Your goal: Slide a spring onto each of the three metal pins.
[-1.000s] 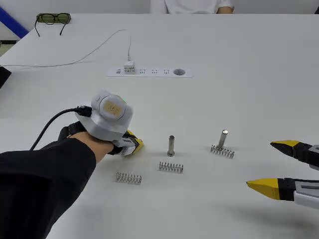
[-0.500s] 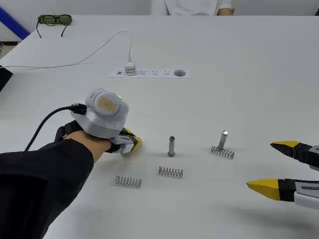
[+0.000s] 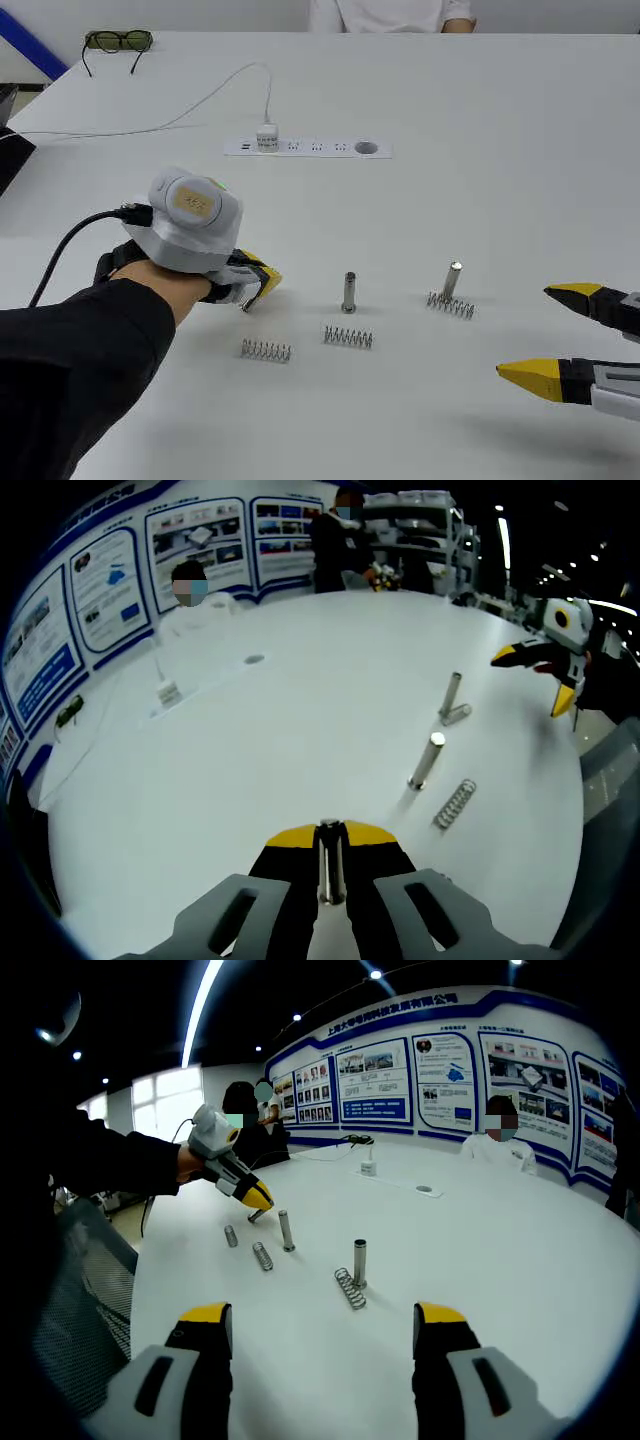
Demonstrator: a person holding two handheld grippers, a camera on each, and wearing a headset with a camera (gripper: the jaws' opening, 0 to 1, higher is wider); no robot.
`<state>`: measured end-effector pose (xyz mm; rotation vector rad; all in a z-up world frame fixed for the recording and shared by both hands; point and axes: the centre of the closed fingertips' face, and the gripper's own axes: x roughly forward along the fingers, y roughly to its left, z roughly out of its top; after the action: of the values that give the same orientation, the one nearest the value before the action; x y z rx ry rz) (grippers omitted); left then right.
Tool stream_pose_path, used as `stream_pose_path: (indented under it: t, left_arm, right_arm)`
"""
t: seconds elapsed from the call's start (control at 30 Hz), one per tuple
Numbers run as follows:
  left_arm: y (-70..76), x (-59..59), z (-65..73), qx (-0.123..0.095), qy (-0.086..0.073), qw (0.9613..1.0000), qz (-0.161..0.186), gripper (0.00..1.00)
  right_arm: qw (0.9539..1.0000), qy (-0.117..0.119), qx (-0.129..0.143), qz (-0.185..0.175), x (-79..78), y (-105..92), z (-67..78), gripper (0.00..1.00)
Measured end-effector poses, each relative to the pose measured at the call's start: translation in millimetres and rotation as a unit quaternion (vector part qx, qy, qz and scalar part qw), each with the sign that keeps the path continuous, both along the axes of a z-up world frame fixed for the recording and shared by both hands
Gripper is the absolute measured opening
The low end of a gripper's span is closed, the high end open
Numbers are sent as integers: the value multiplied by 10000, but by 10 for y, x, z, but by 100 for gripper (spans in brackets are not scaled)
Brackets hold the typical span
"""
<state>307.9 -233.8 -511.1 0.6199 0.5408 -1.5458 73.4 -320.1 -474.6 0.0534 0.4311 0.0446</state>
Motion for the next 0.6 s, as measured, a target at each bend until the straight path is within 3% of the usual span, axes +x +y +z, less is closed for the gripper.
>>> stream_pose_path:
  t: [0.6]
  left_arm:
    - [210,2,184,-291,164,9991,275,8]
  right_arm:
    - [10000,-16,-19,45,19,30,29,75]
